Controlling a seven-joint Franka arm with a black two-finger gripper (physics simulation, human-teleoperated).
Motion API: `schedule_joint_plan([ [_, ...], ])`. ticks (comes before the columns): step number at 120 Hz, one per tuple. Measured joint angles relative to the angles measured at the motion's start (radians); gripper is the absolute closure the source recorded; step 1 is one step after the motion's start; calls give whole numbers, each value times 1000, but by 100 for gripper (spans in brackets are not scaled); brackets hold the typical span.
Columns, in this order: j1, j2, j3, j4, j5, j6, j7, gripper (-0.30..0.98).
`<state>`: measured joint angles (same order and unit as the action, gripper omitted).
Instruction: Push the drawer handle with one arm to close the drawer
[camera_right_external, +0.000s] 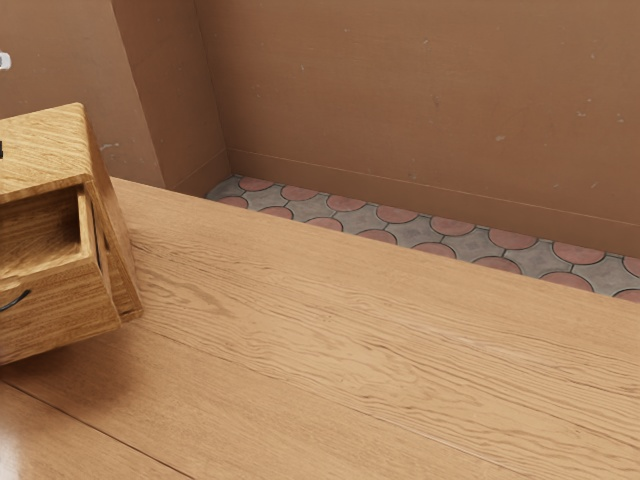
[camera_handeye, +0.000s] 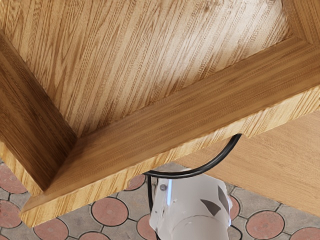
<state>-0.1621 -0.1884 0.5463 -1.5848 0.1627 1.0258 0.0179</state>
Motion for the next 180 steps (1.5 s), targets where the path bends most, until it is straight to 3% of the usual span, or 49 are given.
schedule_joint_plan([
  [10,-8,-5,-5,9,15,119,4,0],
  [26,-14,-8,-93,236,21,195,7,0],
  [40,-7,-11,-108,262,11,229,4,1],
  [48,1,-12,-112,245,7,236,3,10],
  [56,27,-36,-122,190,3,239,-4,22],
  [72,153,-123,-235,14,-2,244,-49,40],
  [103,242,-221,-276,-252,-52,249,-203,68],
  [149,334,-393,-323,-555,-86,258,-419,77],
  [180,376,-470,-372,-672,-161,261,-531,78],
])
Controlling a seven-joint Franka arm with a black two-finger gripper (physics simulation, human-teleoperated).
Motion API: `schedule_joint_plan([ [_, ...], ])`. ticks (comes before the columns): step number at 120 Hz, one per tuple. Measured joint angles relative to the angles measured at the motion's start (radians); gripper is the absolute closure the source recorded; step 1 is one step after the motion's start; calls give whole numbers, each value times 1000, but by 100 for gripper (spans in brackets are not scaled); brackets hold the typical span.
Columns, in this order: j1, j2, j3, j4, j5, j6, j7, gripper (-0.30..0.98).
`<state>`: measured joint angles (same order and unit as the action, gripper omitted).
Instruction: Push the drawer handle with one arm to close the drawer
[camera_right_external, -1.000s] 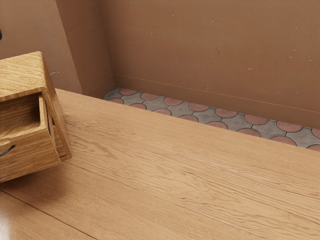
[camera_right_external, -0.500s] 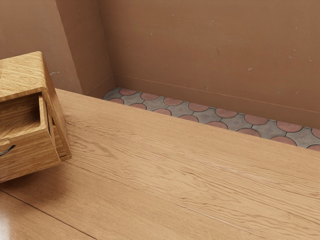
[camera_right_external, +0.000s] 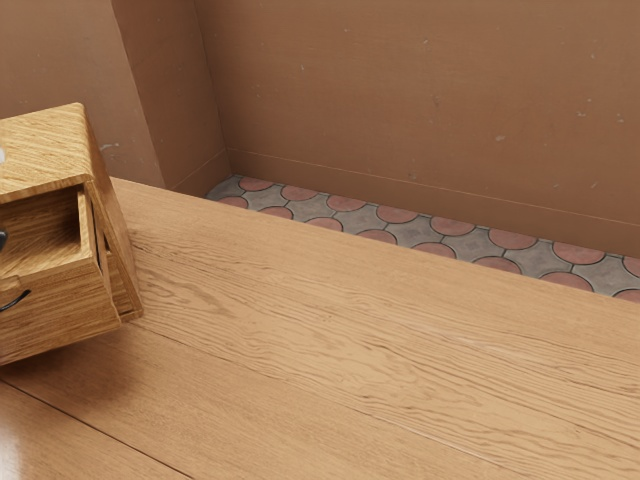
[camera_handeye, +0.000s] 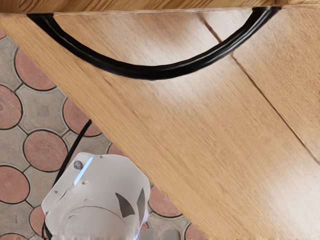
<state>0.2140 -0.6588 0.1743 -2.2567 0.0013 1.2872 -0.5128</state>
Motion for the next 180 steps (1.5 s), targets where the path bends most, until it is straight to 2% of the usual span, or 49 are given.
schedule_joint_plan([
  [26,22,-60,-36,-83,-55,-3,-80,78],
  [45,63,-76,-69,-111,-72,6,-124,79],
  [73,104,-65,-105,-118,-67,59,-184,79],
  [180,178,49,-104,-114,-4,203,-291,77],
])
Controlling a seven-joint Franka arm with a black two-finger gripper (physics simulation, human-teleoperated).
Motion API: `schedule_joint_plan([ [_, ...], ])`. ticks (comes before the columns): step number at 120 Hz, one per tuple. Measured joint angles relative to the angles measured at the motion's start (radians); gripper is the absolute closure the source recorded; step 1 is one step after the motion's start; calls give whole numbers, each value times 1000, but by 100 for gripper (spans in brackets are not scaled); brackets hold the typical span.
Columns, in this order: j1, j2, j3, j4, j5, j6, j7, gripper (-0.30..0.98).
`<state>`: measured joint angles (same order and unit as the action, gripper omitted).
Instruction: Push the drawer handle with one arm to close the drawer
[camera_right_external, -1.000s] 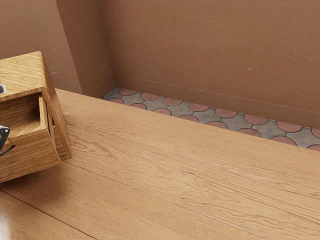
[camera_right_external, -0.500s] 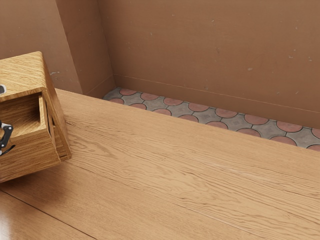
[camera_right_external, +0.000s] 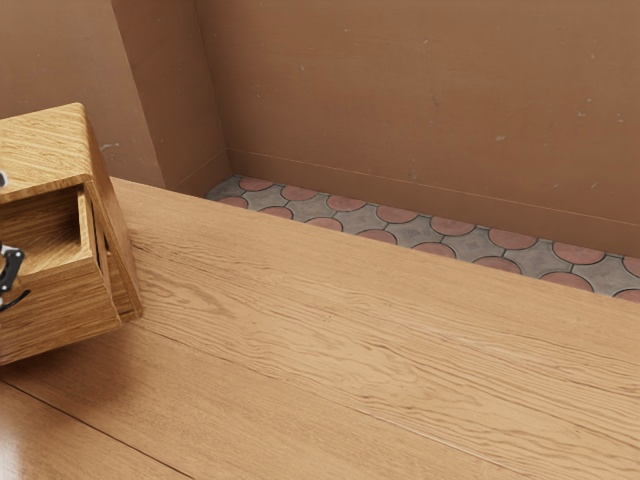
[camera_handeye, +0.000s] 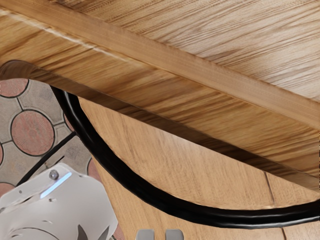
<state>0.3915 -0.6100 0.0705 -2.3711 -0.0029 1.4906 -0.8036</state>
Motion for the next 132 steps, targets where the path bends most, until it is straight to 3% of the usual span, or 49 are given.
schedule_joint_plan([
  [132,1,173,10,117,124,179,-36,75],
])
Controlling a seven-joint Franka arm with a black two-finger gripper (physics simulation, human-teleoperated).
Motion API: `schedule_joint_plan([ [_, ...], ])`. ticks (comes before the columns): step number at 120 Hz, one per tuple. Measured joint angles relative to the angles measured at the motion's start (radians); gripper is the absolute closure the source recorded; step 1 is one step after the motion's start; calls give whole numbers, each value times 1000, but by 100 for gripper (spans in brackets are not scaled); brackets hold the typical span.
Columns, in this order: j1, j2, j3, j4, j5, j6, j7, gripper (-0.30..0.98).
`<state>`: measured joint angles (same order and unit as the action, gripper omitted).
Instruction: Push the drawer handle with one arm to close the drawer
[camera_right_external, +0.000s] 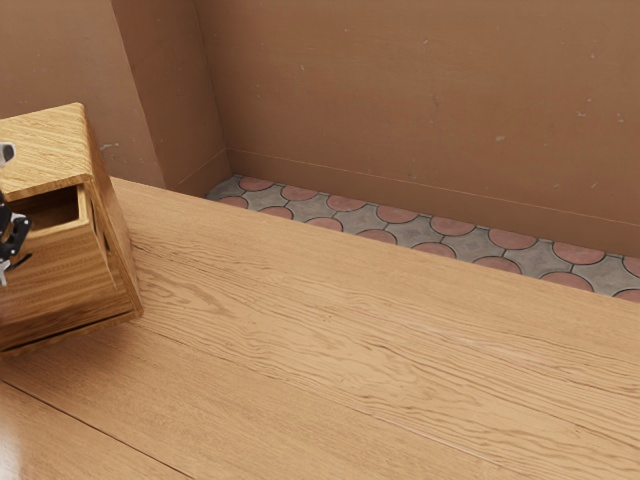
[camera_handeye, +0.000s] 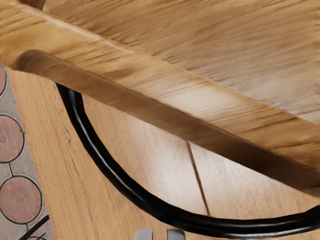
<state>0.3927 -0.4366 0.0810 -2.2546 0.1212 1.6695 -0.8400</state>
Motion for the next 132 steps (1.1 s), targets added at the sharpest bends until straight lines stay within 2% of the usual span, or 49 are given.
schedule_joint_plan([
  [132,59,254,0,210,52,59,10,75],
])
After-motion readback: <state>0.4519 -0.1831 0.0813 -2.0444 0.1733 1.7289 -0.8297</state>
